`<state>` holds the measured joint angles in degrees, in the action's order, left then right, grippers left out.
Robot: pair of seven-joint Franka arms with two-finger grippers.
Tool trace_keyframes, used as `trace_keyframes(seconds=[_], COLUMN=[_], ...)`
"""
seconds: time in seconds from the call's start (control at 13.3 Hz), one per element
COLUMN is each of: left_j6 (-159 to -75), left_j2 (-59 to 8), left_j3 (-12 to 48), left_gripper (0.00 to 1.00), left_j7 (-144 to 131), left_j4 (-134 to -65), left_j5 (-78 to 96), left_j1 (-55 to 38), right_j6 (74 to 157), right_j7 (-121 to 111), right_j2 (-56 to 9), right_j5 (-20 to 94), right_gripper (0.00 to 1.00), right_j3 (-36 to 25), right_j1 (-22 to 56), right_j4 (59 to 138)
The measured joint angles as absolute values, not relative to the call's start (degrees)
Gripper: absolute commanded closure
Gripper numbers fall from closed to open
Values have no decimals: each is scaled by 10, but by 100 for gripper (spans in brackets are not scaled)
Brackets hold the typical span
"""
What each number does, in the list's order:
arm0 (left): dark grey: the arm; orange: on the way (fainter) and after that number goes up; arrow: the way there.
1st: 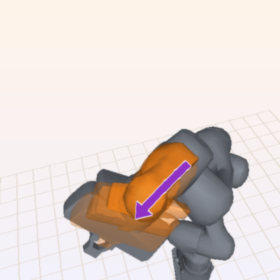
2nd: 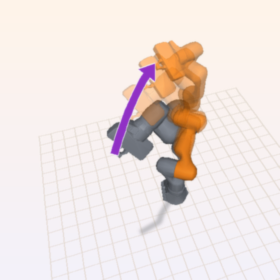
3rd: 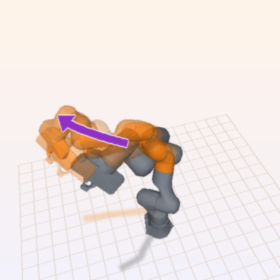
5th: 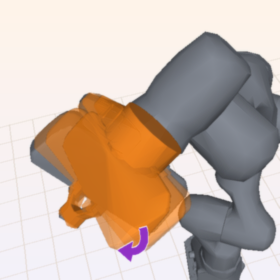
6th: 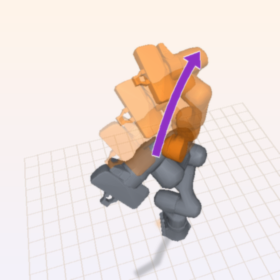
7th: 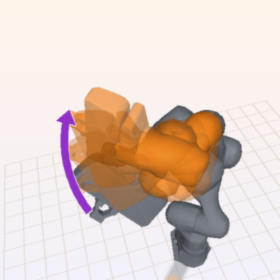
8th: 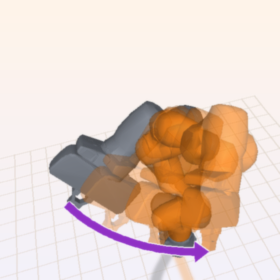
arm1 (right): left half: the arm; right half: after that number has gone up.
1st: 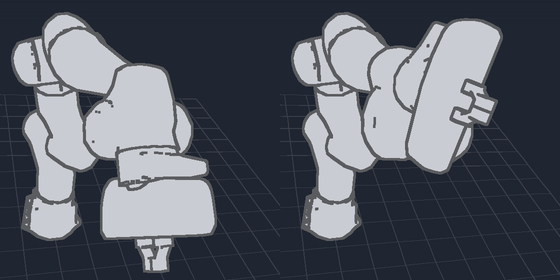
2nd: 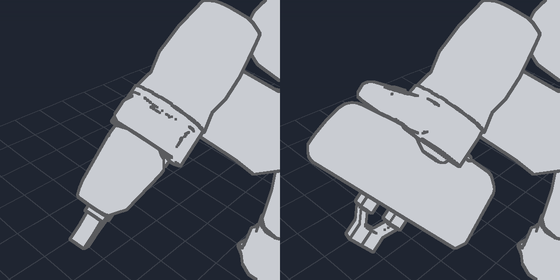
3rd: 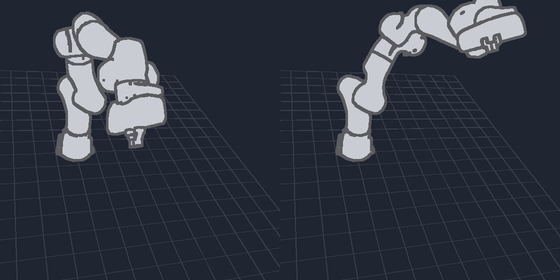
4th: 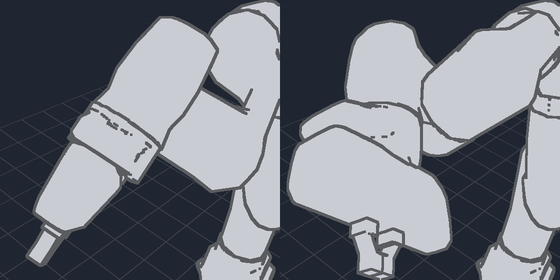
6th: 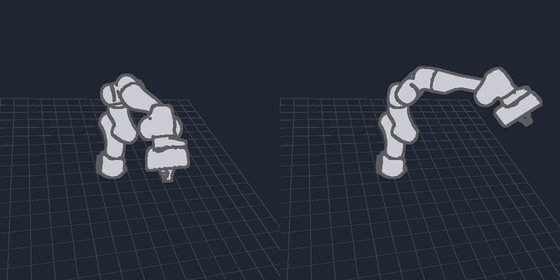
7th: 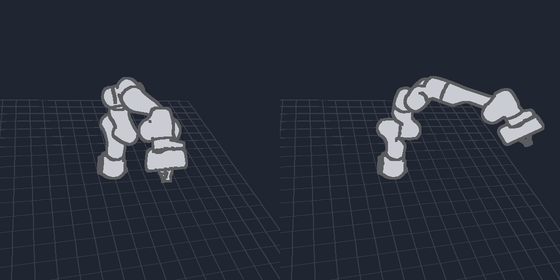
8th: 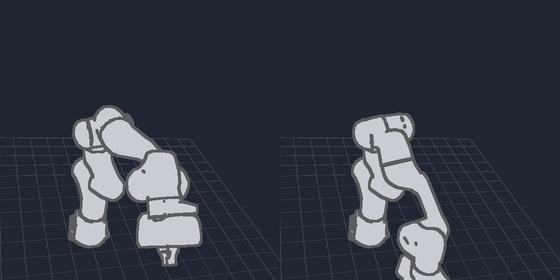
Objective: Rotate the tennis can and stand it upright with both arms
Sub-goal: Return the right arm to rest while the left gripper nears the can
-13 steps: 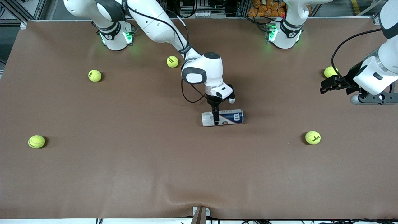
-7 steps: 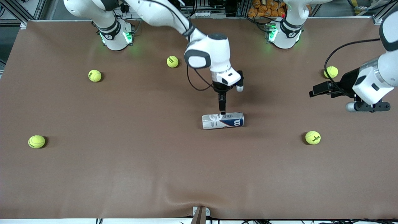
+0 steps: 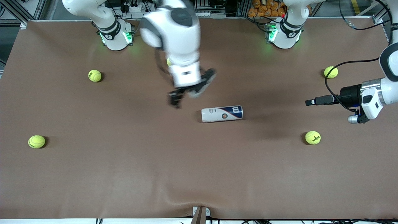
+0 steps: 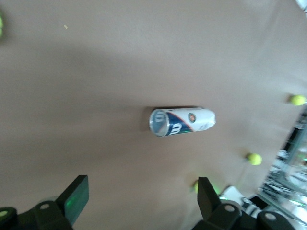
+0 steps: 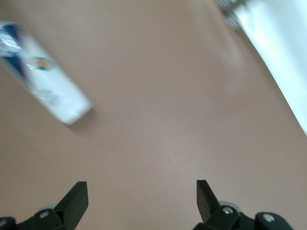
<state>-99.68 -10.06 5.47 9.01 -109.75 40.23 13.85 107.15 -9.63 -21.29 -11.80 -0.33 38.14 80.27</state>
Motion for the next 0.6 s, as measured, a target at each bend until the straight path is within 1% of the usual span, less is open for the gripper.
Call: trace_keyframes(seconds=[0.15,0.38,0.6], left_j6=[-1008,-1045,-1068], left_j2=[-102,-102,-102], left_j3=[55,55,59], left_gripper=[0,0,0], left_j7=[129,192,235], left_j4=[-1147,-1222,-1270], left_j5=[461,530,570], left_j1=[147,148,148], right_j6=[1032,975,915], right_j7=[-104,-103,-92], right_j2=[-191,-158,-114], right_j5=[-112,-111,-100], right_gripper=[0,0,0], right_j3=[-5,-10,-13], right_j1=[304,219,134], right_j4=[803,803,806])
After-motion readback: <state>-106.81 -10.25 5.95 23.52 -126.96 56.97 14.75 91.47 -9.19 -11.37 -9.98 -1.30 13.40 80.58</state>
